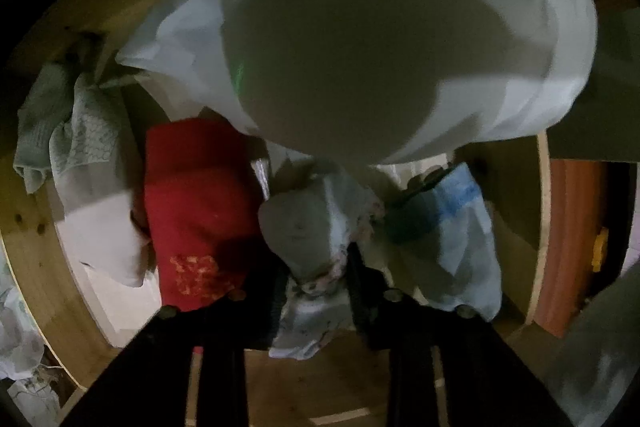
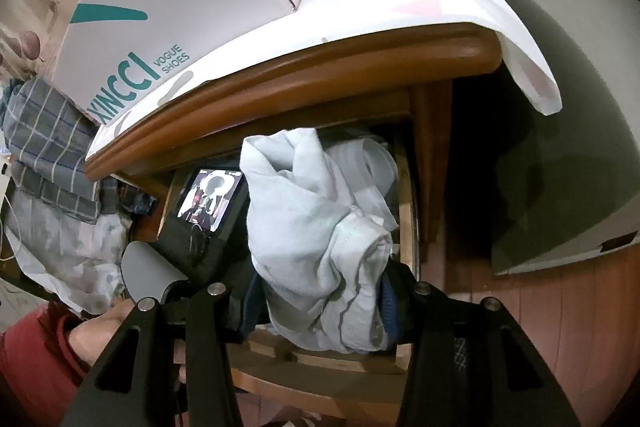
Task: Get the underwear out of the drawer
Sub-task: 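Reach the left tool into the drawer and grasp white floral underwear while right holds grey underwear, then carry the white floral underwear with the left tool into the box and release while right holds grey underwear, then carry the pale grey underwear with the right tool into the white box and release, then move the right tool back into the drawer and grasp the light blue sock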
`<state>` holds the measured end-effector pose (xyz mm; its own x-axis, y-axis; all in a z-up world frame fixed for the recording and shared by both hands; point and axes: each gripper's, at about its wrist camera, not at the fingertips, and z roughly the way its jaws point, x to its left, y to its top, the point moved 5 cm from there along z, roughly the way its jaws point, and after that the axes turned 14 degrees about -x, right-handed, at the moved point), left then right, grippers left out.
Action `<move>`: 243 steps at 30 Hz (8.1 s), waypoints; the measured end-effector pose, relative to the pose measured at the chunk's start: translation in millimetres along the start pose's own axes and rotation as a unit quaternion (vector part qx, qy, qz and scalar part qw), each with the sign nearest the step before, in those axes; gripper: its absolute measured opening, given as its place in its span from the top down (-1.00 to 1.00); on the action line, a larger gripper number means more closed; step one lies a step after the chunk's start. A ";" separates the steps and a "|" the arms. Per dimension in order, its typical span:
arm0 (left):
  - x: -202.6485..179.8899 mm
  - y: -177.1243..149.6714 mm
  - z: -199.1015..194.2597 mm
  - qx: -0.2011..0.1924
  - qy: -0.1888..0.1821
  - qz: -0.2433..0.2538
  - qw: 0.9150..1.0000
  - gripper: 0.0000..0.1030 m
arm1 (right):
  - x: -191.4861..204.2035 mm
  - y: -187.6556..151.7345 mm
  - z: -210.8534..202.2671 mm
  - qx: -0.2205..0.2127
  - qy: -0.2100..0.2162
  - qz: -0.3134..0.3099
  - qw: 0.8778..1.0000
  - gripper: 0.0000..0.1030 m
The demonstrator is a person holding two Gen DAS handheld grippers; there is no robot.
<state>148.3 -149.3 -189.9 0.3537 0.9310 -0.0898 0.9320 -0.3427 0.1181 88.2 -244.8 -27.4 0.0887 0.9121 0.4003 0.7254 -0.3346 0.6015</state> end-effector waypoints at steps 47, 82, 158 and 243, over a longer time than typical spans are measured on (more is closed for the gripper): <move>129.9 -81.3 -298.2 -0.266 0.045 -0.042 0.962 0.76 | -13.2 -10.2 20.5 0.030 -0.082 -0.022 0.996 0.12; 166.7 135.9 -383.6 -0.336 0.058 -0.100 0.935 0.76 | -17.2 -11.4 26.6 0.016 -0.110 -0.015 0.994 0.12; 260.0 -68.4 -234.3 -0.349 0.239 -0.281 0.862 -0.01 | 47.6 200.2 -110.9 -0.148 -0.162 -0.016 0.975 0.11; 277.9 -76.5 -224.0 -0.316 0.204 -0.332 0.865 -0.01 | 17.0 -107.1 141.2 0.405 -0.180 -0.351 0.825 -0.18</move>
<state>157.5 163.7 -2.4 -0.4198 0.9076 -0.0041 0.6443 0.3012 0.7029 108.4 -159.9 -182.6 -0.4564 0.8736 -0.1692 0.8893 0.4414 -0.1198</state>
